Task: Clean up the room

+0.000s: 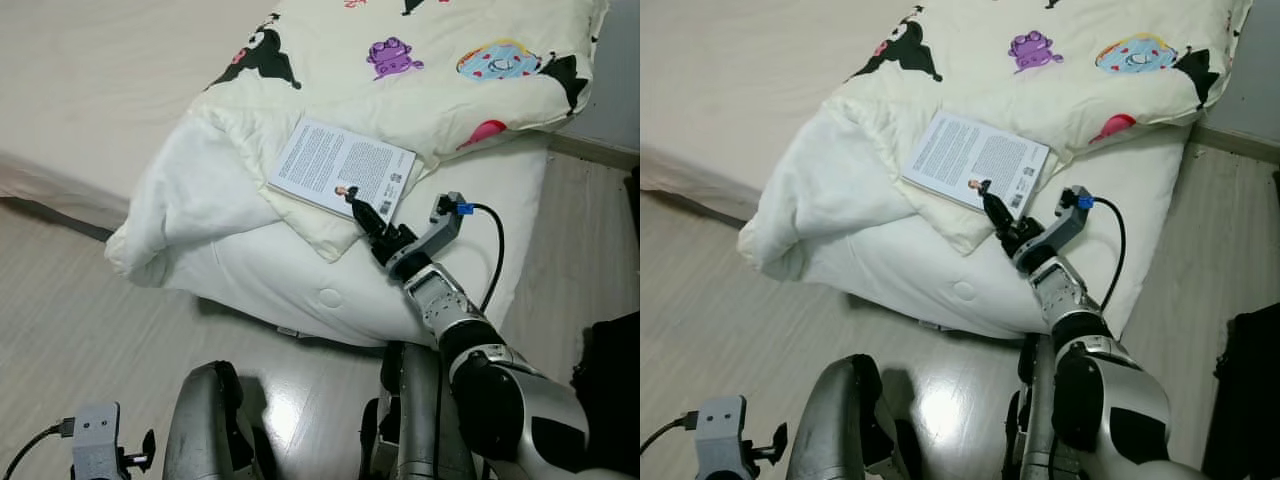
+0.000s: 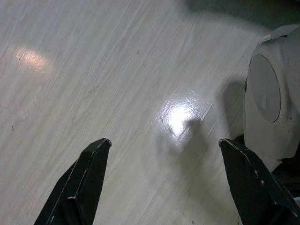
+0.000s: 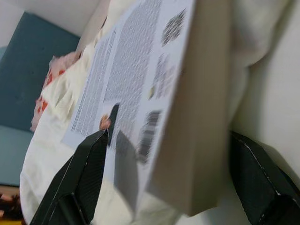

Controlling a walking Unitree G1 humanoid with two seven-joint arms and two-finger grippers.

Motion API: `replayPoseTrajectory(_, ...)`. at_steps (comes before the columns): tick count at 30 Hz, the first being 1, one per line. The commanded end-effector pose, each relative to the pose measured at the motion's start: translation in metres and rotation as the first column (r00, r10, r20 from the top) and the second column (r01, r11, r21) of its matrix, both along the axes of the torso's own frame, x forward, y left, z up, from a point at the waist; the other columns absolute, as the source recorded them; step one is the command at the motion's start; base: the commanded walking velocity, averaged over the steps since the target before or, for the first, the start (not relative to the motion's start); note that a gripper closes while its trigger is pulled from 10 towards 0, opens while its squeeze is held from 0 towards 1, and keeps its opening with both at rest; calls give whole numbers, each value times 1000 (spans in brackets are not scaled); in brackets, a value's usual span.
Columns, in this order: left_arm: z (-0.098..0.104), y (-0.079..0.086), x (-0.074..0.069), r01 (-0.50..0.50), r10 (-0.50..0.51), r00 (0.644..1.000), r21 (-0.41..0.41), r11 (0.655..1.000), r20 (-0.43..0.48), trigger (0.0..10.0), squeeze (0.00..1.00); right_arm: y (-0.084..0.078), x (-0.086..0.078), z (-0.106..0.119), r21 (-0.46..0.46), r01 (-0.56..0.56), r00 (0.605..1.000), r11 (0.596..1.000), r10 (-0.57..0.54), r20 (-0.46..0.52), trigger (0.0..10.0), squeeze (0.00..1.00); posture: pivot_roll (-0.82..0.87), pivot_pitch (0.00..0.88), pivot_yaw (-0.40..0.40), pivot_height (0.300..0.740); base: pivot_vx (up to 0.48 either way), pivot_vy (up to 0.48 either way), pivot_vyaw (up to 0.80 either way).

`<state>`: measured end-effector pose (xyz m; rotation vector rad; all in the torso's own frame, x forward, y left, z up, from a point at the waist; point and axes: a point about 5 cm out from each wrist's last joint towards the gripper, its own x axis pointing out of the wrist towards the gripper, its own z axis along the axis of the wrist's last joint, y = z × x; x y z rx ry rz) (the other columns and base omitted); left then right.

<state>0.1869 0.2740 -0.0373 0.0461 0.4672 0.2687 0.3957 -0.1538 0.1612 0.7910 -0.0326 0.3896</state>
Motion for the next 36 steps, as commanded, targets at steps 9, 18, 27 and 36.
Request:
replayPoseTrajectory(9, -6, 6, -14, 3, -2, 998, 13, 1000, -56, 10000, 0, -7, -6, -15, 67, 37, 999, 997, -34, -39, 4902, 0, 58, 468, 39, 535, 0, 0, 0)
replayPoseTrajectory(18, -6, 4, -11, -8, 8, 998, 11, 1000, -57, 10000, 0, -10, -4, -6, 68, 0, 1000, 998, 1, -4, 0, 0, 58, 442, 27, 535, 0, 0, 0)
replayPoseTrajectory(27, 1, 1, 9, -23, 23, 1000, -5, 1000, -18, 10000, 0, -6, -1, 8, 62, -73, 995, 995, 68, 79, 0, 0, 36, 381, 7, 535, 0, 0, 0)
replayPoseTrajectory(36, 20, -10, 50, -31, 34, 998, -39, 999, 56, 10000, 0, 15, -1, 42, 45, -249, 928, 967, 225, 297, 0, 0, 10, 286, 6, 535, 0, 0, 0)
